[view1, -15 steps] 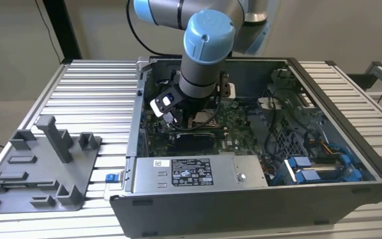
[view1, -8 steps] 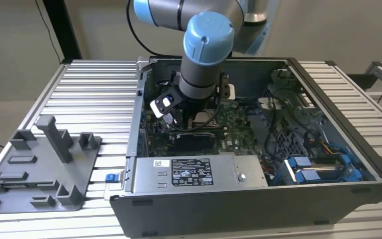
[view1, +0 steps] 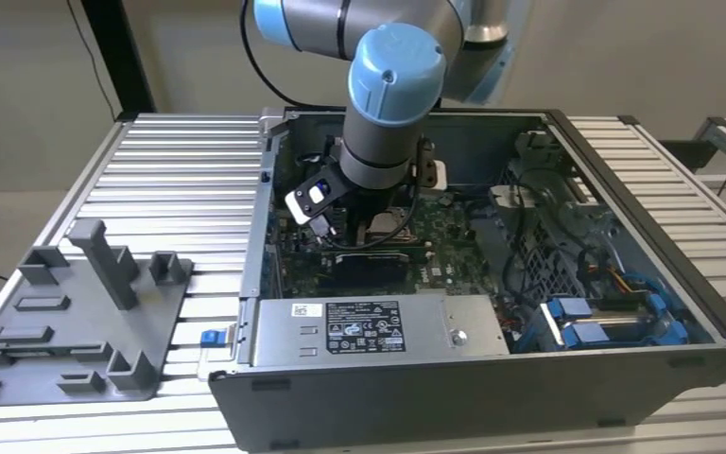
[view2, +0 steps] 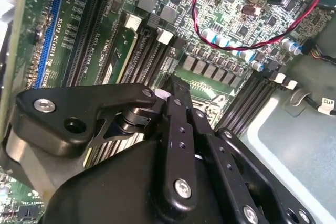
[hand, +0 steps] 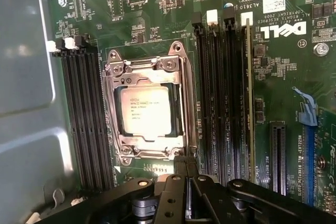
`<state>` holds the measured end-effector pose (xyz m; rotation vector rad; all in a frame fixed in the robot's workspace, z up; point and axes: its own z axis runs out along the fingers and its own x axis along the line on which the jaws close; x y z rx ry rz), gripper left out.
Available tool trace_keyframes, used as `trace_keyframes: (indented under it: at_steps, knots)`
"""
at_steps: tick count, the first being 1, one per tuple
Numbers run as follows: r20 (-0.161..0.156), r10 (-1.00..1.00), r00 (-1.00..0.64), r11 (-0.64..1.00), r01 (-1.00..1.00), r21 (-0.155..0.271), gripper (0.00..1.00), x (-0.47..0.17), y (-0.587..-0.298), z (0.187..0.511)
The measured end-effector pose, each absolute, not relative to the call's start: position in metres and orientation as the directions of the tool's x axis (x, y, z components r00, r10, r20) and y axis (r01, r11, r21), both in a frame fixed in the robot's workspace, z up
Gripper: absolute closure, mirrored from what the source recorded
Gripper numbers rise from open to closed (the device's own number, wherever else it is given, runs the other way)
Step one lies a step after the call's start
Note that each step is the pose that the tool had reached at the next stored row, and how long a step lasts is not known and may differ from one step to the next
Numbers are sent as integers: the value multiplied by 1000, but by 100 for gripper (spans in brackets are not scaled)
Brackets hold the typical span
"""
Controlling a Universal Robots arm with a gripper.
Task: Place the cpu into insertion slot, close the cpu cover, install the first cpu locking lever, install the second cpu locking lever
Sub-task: 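Install the first cpu locking lever, then install the second cpu locking lever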
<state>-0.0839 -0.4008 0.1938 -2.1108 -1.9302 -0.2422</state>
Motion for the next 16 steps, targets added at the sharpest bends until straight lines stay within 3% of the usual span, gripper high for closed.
trace_keyframes:
  at_steps: [7, 16]
  knots:
    - [293, 951, 98, -77, 993, -85, 100, -84, -401, 194]
    - [251, 963, 99, -80, 993, -84, 100, -84, -400, 194]
